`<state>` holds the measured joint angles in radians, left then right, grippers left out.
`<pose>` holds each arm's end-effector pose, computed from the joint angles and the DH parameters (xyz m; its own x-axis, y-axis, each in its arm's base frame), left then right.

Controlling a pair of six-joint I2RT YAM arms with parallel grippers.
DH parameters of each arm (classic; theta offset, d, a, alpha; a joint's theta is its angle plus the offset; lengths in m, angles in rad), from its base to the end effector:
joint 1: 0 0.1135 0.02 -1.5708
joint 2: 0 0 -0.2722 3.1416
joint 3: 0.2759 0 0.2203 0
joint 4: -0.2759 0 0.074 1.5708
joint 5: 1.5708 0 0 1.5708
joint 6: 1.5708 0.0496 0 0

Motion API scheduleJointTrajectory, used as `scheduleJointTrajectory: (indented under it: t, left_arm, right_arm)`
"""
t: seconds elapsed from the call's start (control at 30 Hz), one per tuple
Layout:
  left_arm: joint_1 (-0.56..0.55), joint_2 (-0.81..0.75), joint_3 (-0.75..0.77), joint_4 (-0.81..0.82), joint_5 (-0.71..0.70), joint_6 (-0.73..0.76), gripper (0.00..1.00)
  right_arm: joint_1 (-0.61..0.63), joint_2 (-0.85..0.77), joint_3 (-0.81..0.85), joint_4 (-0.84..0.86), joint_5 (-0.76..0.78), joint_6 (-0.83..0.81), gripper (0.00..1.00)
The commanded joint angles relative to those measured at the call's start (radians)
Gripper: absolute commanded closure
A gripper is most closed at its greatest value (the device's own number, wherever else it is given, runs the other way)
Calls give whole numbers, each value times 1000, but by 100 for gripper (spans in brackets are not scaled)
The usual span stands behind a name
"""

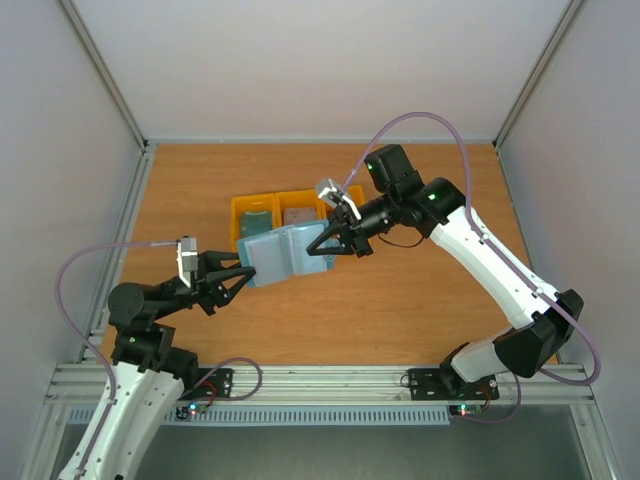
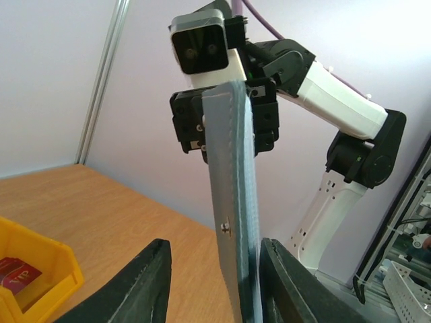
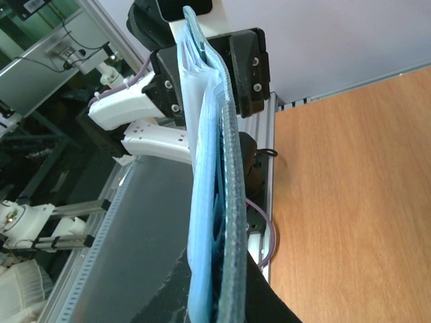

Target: Take the credit cards out of the card holder

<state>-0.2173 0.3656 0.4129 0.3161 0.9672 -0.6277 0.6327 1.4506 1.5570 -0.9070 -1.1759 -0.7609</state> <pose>0.0597 -0.0550 0.3171 -0.2322 -0.2901 -0.9284 0.9111 0.2693 -0.3121 0.1798 0.1886 0.3991 0.0951 -0.2593 -0.9611 -0.9393 -0.3432 -0.0003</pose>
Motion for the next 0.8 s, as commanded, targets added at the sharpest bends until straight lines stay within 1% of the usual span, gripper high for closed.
scheduleJointTrajectory:
  t: [0.0,0.13,0.3,0.37,0.5,0.67,0.77]
  left_arm:
    - [3,-13,35,81,33,1,63]
    - [3,-14,45,76,26,10,63]
    - [3,-7,50,24,-27,37,69]
    - [3,0,51,4,-49,49,68]
    - [-4,10,51,20,-25,59,66]
    - [-25,17,49,13,-35,84,66]
    - [-36,19,43,1,-56,88,66]
  right_arm:
    - [-7,-20,35,-40,-25,-49,99]
    - [-10,-12,48,-59,-29,-61,99]
    - [-10,-8,56,-57,-39,-43,99]
    - [-10,-10,52,-43,-38,-26,99]
    - [-5,-13,42,-11,-36,5,99]
    - [3,-15,22,75,-39,59,99]
    - [22,-3,25,99,-5,77,99]
